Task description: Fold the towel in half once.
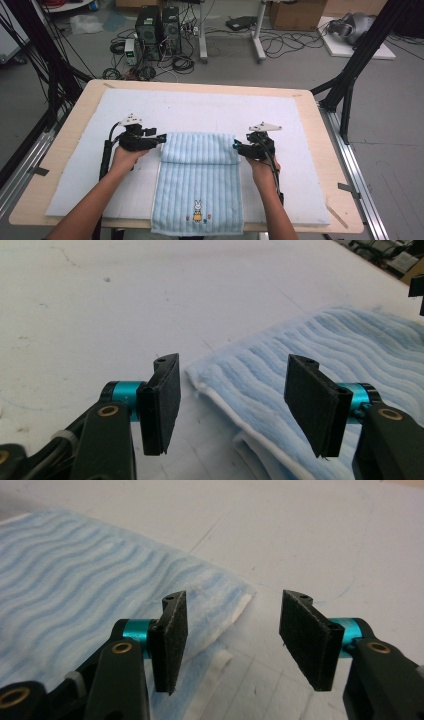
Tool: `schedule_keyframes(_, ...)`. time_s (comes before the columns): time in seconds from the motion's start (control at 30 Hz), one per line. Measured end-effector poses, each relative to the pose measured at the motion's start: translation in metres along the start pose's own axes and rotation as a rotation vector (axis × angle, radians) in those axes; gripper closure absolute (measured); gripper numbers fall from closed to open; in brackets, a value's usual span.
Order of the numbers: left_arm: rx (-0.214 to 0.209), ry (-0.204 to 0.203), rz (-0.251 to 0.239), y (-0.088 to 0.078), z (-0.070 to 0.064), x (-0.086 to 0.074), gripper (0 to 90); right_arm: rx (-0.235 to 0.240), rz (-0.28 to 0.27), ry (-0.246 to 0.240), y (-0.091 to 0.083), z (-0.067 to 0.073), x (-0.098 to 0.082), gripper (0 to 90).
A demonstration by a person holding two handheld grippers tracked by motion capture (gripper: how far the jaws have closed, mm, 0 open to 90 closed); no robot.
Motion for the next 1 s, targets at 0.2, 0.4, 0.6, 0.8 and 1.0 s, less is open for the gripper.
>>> schedule_keyframes(0.2,-0.001,-0.023,0.048,0.022,0.001,-0.006,42.3,0.022,0.077,0.062,0.034,-0.003,0.003,45.3)
schedule_keyframes(0.4,-0.018,0.037,0.105,0.033,-0.007,-0.014,75.1,0.008,0.151,0.006,0.058,0.001,-0.003,75.1)
schedule_keyframes(0.6,-0.036,0.007,0.068,0.03,-0.003,-0.01,87.0,0.076,0.104,0.138,0.055,-0.009,-0.004,87.7)
schedule_keyframes(0.8,-0.075,-0.02,-0.048,0.014,-0.006,0.009,87.0,0.089,0.03,0.139,0.043,-0.01,0.006,87.8)
schedule_keyframes(1.0,-0.14,-0.021,-0.097,-0.003,-0.02,0.018,86.9,0.126,-0.05,0.142,0.018,-0.008,0.017,87.7)
Point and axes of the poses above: each handheld gripper's, and its own axes: y roughly forward along the jaws, x roughly out of its top, z roughly to its left, the point moved 5 cm from there along y, roughly forward along the jaws, and after that the axes turned 10 degrees about -z, right-handed, at the moved point
